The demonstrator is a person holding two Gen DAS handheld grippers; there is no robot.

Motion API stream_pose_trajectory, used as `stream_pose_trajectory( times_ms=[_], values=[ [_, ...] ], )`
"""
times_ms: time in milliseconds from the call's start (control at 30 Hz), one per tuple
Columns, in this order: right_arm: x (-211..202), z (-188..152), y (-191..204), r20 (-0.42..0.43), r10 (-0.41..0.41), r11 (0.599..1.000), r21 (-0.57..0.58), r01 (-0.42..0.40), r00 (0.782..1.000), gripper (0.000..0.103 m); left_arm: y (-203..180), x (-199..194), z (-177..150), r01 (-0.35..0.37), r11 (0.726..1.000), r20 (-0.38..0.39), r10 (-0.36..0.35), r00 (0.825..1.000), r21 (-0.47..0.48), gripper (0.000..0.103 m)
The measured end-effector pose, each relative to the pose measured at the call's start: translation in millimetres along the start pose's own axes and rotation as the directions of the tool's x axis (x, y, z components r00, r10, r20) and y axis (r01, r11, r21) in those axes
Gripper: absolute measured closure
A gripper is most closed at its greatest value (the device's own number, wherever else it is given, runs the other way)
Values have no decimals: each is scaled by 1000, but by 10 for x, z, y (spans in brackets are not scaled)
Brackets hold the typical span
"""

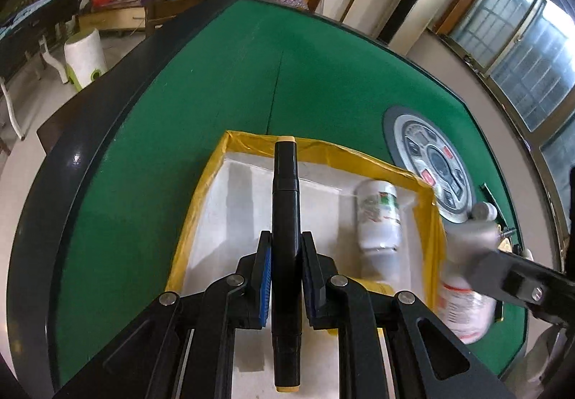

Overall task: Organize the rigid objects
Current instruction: 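Carry marker and bottle into the white tray and open both tools, then move the left tool toward the yellow cartoon card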

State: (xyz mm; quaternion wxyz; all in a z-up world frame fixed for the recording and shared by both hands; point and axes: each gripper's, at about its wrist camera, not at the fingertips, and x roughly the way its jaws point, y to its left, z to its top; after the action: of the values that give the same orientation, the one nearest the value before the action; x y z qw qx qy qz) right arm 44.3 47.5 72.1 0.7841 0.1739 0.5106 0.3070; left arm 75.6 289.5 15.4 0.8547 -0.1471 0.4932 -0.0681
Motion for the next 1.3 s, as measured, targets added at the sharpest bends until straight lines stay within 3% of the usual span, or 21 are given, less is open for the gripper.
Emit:
stream_pose_trajectory(
  times_ms=[167, 300, 367, 533, 567, 733, 933, 1100, 1300],
  values=[
    [428, 230, -2, -31, -18, 998, 56, 20, 999, 68, 70, 38, 7, 32, 998, -17, -32, 999, -46, 86],
    [641, 308, -85, -54, -40, 995, 90, 45, 998, 68, 88, -162, -35, 57, 997, 6, -56, 998, -49, 82],
    [730, 337, -108, -68, -50, 994, 92, 56, 996, 68, 78, -320, -66, 59, 997, 42, -58, 997, -38, 74],
    [756, 388, -29, -53, -83, 994, 71, 87, 995, 65, 85, -747, -245, 65, 997, 156, -58, 986, -44, 32],
    [707, 387, -3, -43, -94, 994, 52, 96, 995, 65, 94, -800, -282, 62, 997, 170, -52, 984, -55, 30],
    [352, 311, 154, 47, -163, 983, -72, 167, 985, 54, 72, -931, -454, 66, 995, 188, -50, 981, -79, 29],
    [-191, 86, 92, 146, -196, 970, -114, 213, 970, 52, -103, -1036, -653, 80, 994, 202, -64, 977, -73, 29],
    [-690, -293, -82, 243, -260, 946, -131, 297, 935, 43, -374, -1130, -827, 62, 998, 191, -55, 980, -31, 27],
    [-1292, -825, -573, 319, -317, 934, -60, 353, 893, 42, -726, -1183, -1091, 37, 999, 186, -40, 982, 19, 27]
  ],
)
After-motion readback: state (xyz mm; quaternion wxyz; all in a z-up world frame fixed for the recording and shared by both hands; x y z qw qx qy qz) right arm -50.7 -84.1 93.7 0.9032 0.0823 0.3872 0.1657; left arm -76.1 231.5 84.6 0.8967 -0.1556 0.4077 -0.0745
